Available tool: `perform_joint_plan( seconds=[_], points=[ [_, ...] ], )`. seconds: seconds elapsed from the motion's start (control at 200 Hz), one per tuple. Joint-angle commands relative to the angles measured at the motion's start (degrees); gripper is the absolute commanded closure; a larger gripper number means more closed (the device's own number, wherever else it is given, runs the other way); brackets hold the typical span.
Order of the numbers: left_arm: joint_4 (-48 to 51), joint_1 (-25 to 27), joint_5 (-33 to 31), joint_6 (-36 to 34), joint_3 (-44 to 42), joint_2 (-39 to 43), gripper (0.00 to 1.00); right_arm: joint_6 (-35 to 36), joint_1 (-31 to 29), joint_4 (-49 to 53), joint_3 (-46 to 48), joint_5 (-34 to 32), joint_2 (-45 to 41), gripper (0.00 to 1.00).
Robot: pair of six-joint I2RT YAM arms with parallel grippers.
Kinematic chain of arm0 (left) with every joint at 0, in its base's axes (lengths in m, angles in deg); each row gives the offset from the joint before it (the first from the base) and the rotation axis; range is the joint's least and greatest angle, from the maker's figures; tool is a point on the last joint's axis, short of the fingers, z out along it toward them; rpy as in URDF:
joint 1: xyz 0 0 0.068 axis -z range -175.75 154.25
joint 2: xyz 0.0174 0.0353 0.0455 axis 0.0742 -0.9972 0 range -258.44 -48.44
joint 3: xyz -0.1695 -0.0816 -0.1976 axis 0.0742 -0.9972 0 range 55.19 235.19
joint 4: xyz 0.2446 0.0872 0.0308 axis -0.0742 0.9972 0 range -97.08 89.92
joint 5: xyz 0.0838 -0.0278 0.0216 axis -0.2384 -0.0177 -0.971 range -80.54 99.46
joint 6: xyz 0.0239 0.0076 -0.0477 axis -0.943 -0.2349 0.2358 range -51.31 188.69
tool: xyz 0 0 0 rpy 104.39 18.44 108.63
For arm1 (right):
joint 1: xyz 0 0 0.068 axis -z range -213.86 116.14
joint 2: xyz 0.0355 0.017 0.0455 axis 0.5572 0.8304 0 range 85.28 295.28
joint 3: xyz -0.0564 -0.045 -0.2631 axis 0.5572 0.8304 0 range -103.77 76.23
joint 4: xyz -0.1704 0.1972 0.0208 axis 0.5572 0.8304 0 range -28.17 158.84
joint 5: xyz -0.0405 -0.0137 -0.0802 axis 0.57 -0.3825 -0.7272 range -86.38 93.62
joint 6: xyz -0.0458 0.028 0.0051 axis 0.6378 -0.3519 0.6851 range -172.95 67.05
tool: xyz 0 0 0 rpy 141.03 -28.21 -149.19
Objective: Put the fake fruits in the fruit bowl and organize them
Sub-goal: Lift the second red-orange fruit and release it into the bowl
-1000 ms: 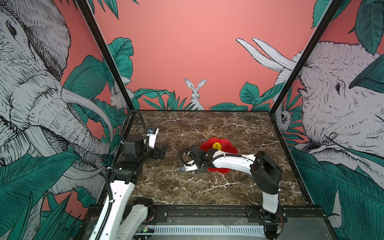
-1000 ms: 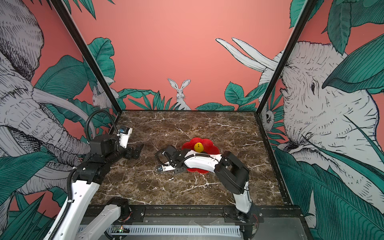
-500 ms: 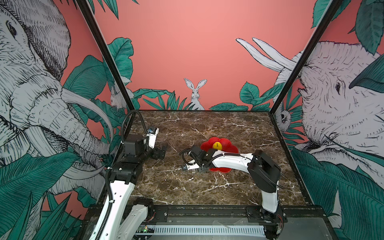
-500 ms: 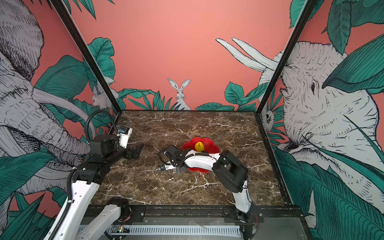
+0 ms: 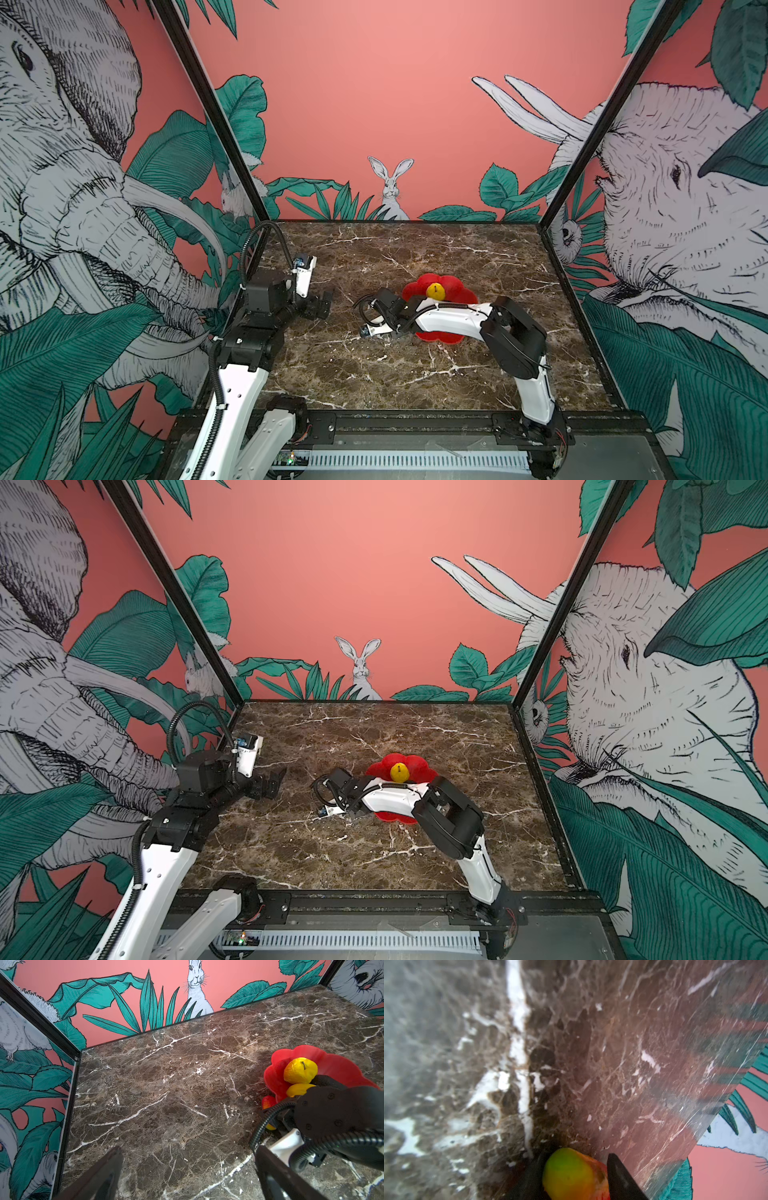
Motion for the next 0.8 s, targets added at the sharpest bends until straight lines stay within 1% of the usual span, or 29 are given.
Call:
perform_joint_plan(
  seconds=[0.0,0.315,0.355,0.415,0.44,0.605,0.795],
  points=[
    [0.80,-0.02,-0.38,-0.71,-0.74,0.91,0.00,0.53,0.60,1.71,-1.34,0.75,0.67,0.57],
    [0.67,-0.03,-0.29,-0.67,-0.74,0.92,0.00,0.13,0.70,3.46,-2.17,2.58,0.43,0.73],
    [0.67,-0.03,-0.30,-0.67,-0.66,0.92,0.00,0.09,0.69,3.57,-2.30,2.90,0.43,0.78],
    [0.72,-0.01,-0.25,-0.69,-0.72,0.92,0.00,0.07,0.61,3.50,-2.31,3.22,0.08,0.93],
    [0.72,-0.03,-0.36,-0.69,-0.71,0.92,0.00,0.09,0.61,3.37,-2.22,3.44,-0.05,0.96],
    [0.68,-0.02,-0.33,-0.67,-0.72,0.80,0.00,-0.09,0.32,3.14,-2.39,4.79,-1.06,1.00],
    [0.81,-0.03,-0.47,-0.67,-0.57,0.89,0.00,-0.95,-0.25,2.87,-2.57,7.60,-3.23,1.00]
  ],
)
